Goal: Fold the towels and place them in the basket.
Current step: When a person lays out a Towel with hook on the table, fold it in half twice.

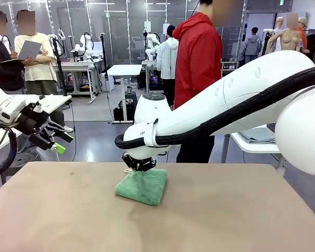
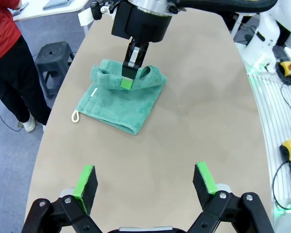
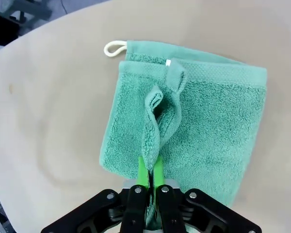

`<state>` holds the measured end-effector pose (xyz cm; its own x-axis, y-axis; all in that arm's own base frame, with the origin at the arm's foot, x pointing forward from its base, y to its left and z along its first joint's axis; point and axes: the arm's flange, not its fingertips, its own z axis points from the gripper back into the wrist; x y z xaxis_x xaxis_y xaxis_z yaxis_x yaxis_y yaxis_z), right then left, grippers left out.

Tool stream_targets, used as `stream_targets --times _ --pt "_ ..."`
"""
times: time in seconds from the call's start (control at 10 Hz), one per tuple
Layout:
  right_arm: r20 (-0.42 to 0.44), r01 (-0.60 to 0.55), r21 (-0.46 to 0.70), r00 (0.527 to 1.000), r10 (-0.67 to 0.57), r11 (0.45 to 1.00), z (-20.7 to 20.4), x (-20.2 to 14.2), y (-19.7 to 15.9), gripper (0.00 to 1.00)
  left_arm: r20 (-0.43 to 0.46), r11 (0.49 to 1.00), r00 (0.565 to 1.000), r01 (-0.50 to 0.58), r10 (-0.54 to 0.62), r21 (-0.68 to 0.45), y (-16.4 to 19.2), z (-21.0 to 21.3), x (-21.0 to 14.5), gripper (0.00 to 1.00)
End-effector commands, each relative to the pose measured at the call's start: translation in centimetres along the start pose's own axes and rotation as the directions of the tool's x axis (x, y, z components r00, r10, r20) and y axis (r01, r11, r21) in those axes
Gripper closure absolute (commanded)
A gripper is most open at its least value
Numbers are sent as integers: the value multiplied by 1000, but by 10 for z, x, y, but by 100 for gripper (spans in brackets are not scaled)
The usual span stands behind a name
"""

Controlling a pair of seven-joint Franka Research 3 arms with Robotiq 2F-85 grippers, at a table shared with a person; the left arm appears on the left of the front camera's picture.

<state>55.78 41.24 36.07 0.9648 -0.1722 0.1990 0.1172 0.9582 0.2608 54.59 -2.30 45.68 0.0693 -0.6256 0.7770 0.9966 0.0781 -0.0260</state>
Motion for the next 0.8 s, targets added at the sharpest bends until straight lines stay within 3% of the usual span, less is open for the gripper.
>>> stream_targets --times 0.0,0.7 --pt "25 26 45 999 -27 999 -4 7 -1 100 -4 1000 1000 2 -2 -1 0 0 0 0" --pt "1 38 123 999 -39 992 -34 15 5 100 -4 1000 1000 2 -2 -1 0 0 0 0"
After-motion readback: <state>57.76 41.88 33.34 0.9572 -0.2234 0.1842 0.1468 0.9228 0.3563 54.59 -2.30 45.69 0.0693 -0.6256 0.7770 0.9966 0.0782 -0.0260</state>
